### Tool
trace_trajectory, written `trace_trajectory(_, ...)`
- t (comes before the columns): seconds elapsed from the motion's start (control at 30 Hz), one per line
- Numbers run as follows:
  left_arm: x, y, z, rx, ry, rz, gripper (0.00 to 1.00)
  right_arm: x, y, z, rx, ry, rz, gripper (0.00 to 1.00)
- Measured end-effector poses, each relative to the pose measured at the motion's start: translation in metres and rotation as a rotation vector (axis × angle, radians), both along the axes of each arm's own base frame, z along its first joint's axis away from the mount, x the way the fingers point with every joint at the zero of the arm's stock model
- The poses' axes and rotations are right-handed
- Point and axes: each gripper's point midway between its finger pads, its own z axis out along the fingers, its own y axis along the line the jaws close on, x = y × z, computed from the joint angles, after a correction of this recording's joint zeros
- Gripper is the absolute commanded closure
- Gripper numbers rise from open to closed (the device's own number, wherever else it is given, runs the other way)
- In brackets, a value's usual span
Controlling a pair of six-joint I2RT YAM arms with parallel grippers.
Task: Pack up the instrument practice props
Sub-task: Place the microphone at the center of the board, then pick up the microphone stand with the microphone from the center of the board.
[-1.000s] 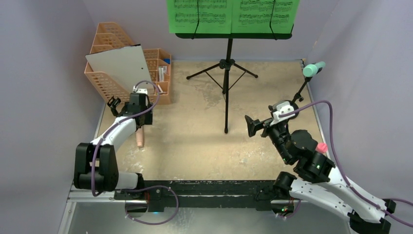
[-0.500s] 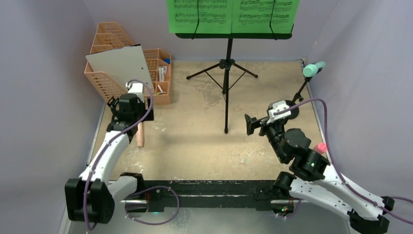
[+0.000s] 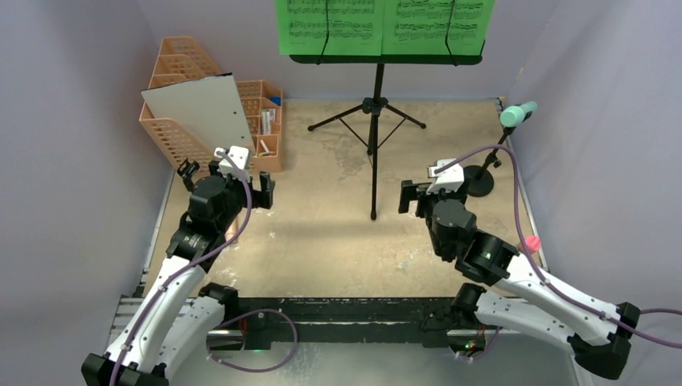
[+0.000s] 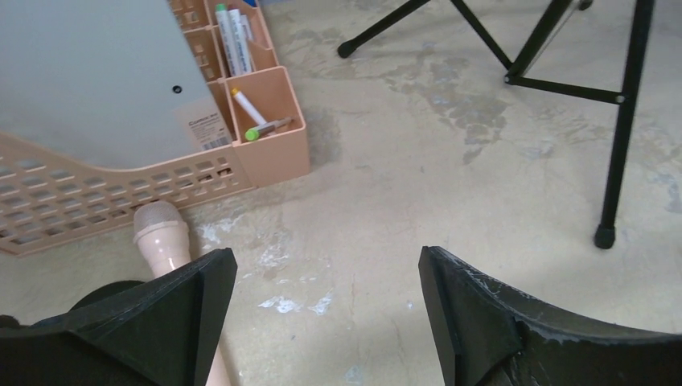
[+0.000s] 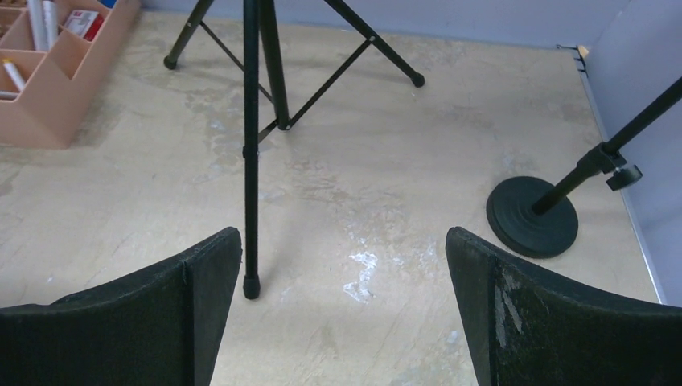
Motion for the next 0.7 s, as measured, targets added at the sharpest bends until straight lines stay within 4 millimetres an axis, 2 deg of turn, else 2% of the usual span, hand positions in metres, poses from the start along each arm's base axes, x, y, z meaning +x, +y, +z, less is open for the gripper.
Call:
trace_trajectory(0.2, -0.011, -0.022, 0.008, -0.018, -0.022, -0.096, 0.09, 0.009, 0.003, -0.012, 0.010, 0.025, -0.064, 0.01)
trace_trajectory(0.4, -0.028, -0.034, 0.029, -0.044, -0.098, -0.153, 0.08, 0.024, 0.009, -0.035, 0.001, 0.059, -0.103, 0.01)
trace_trajectory(0.57, -0.036, -0.034, 0.039, -0.065, -0.139, -0.161, 0.08, 0.042, -0.003, -0.046, 0.035, 0.073, -0.156, 0.01)
trace_trajectory(0.7, -0.038, -0.037, 0.038, -0.077, -0.134, -0.169, 0.07, 0.056, -0.017, -0.054, 0.067, 0.084, -0.201, 0.01)
